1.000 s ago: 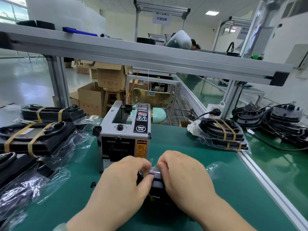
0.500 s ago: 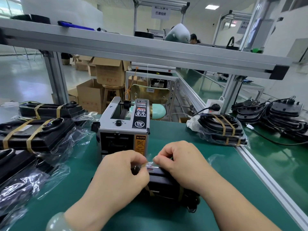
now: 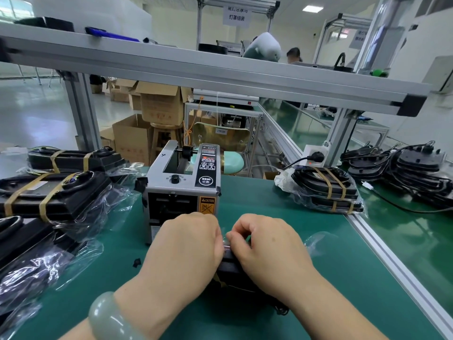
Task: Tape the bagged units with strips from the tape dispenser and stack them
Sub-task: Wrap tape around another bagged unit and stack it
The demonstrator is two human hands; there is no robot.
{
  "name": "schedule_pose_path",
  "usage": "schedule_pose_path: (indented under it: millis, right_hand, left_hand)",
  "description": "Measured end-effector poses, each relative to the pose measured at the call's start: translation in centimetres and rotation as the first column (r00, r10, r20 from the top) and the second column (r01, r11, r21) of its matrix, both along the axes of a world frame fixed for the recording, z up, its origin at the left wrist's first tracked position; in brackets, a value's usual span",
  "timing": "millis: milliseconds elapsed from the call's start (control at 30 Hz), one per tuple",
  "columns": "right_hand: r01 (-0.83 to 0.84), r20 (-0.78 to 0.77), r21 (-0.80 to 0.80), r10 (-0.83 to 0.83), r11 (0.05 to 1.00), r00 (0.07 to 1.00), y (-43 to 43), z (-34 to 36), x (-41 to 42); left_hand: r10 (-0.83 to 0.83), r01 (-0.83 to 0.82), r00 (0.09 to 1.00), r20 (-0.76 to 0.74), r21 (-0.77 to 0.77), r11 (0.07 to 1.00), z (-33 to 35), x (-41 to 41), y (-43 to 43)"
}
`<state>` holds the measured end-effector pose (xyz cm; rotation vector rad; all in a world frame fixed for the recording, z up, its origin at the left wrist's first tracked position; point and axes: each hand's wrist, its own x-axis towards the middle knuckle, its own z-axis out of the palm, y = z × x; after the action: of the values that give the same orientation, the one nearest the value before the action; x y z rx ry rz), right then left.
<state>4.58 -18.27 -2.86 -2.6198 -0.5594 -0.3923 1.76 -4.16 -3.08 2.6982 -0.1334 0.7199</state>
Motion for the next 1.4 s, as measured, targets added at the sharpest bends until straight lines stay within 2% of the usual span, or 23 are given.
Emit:
schedule_pose_path:
  millis: [67, 100, 233, 467, 633, 800, 1033, 1167, 1233, 1300, 1333, 1400]
  right_hand:
    - [-0.007, -0.005, -0.007, 0.007, 1.0, 1.0, 0.1, -0.1, 0.1]
    - [-0.011, -0.009, -0.012, 0.011, 1.0, 1.0, 0.1, -0.1, 0.3]
    - [-0.019, -0.032, -0.028, 0.018, 0.999, 0.999, 0.2, -0.2, 0.6]
    - [-0.001, -0.002, 0.009, 0.001, 1.0, 1.0, 0.1, -0.4, 0.4]
    - [-0.031, 0.026, -0.001, 0.031, 1.0, 0.999, 0.4, -0.4, 0.1]
    - [-0.076, -0.061, 0.047, 0.079, 0.996, 0.995, 0.1, 0.3, 0.5]
    - [0.056, -0.008, 0.009, -0.056, 0.998, 0.998, 1.2, 0.0, 1.0]
    - [0.076, -0.023, 0.012, -0.075, 0.997, 0.997, 1.5, -0.2, 1.2]
    - [0.076, -0.072, 0.029, -0.074, 0.997, 0.995, 1.4, -0.3, 1.2]
    - [0.078, -0.095, 0.03, -0.075, 0.997, 0.993, 1.3, -0.3, 1.1]
    - [0.077, -0.1, 0.029, -0.073, 0.997, 0.992, 1.2, -0.4, 1.1]
    - [0.069, -0.107, 0.033, -0.066, 0.997, 0.992, 1.2, -0.4, 0.9]
  left_hand:
    - [-0.045, 0.038, 0.999, -0.031, -0.186, 0.982, -0.5, -0.5, 0.6]
    - [-0.041, 0.031, 0.998, -0.037, -0.232, 0.972, -0.8, -0.9, 0.9]
    - [0.033, -0.059, 0.995, -0.097, -0.272, 0.961, -2.3, -2.2, 1.1]
    - [0.013, -0.118, 0.973, -0.231, -0.447, 0.887, -2.0, -1.4, 0.6]
    - [0.048, -0.144, 0.97, -0.238, -0.404, 0.903, -2.0, -1.1, 0.1]
    - [0.052, -0.125, 0.978, -0.201, -0.367, 0.922, -1.8, -1.1, 0.4]
    - [0.022, -0.093, 0.984, -0.178, -0.397, 0.913, -1.8, -1.1, 0.7]
    - [-0.035, -0.057, 0.98, -0.194, -0.449, 0.892, -2.1, -1.6, 0.9]
    - [-0.144, 0.016, 0.964, -0.226, -0.489, 0.872, -2.1, -1.8, 1.3]
    - [-0.223, 0.028, 0.945, -0.241, -0.616, 0.787, -1.7, -1.7, 2.0]
    - [-0.212, -0.021, 0.95, -0.229, -0.725, 0.688, -1.5, -1.5, 2.4]
    - [-0.104, -0.155, 0.971, -0.217, -0.895, 0.418, -1.5, -0.2, 3.7]
